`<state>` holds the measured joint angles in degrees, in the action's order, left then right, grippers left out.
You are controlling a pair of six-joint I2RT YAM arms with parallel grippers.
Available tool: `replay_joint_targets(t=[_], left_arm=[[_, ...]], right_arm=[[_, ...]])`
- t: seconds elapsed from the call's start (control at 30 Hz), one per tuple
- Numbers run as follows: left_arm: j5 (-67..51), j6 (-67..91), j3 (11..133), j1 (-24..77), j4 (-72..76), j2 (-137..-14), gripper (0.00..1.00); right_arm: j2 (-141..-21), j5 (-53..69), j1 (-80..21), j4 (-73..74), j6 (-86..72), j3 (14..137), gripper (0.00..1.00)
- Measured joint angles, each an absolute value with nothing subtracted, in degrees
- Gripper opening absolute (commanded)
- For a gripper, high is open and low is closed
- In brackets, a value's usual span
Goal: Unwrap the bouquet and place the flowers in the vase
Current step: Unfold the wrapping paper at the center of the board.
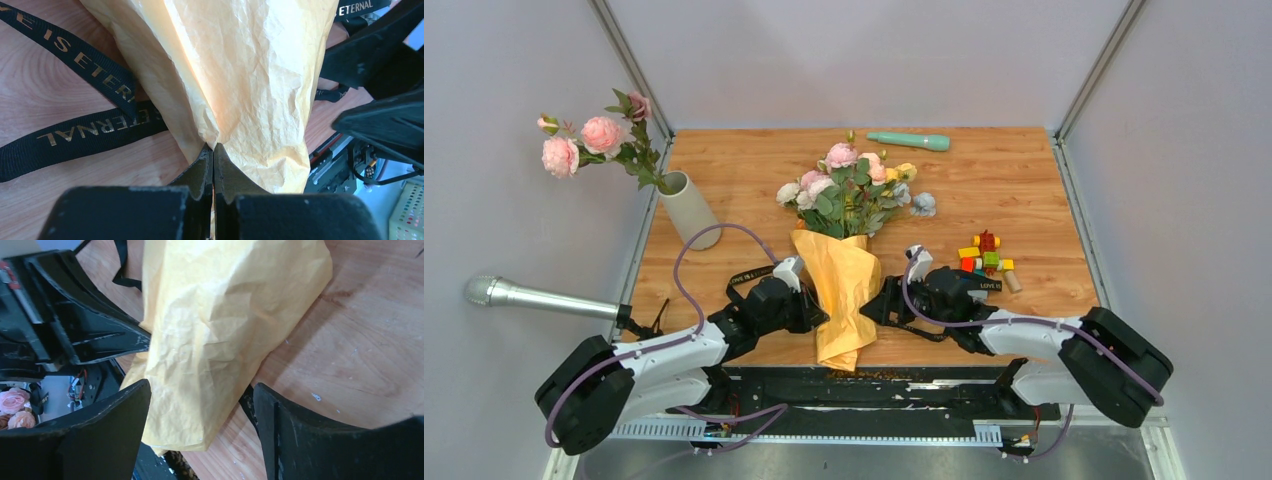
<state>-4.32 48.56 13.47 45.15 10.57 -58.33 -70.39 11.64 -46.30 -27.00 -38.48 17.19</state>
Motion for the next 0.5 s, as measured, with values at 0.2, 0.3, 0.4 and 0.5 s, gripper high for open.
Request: replay_joint_targets(t=[0.2,0.3,0.4,0.5], left_arm=[[-4.62,48.45,13.45,44.93,10.83,-58.46,0.0],[-4.67,48.27,13.45,44.88,11.16,-58.83,0.0],[-4.64,47.99,13.45,44.88,11.7,-59.68,0.0],[-4.64,47.44,13.45,44.84,12.64,-61.52,0.0]], right_arm=[[-77.95,13.3,-45.91,-31.38,-38.87,17.19,0.38],[-79.29,14.46,-45.54,-33.1,-39.22,17.19,0.14],[-78.89,15.16,-45.39,-34.09,-39.35,17.19,0.01],[-76.03,15.25,-45.34,-32.51,-39.0,17.21,0.0]])
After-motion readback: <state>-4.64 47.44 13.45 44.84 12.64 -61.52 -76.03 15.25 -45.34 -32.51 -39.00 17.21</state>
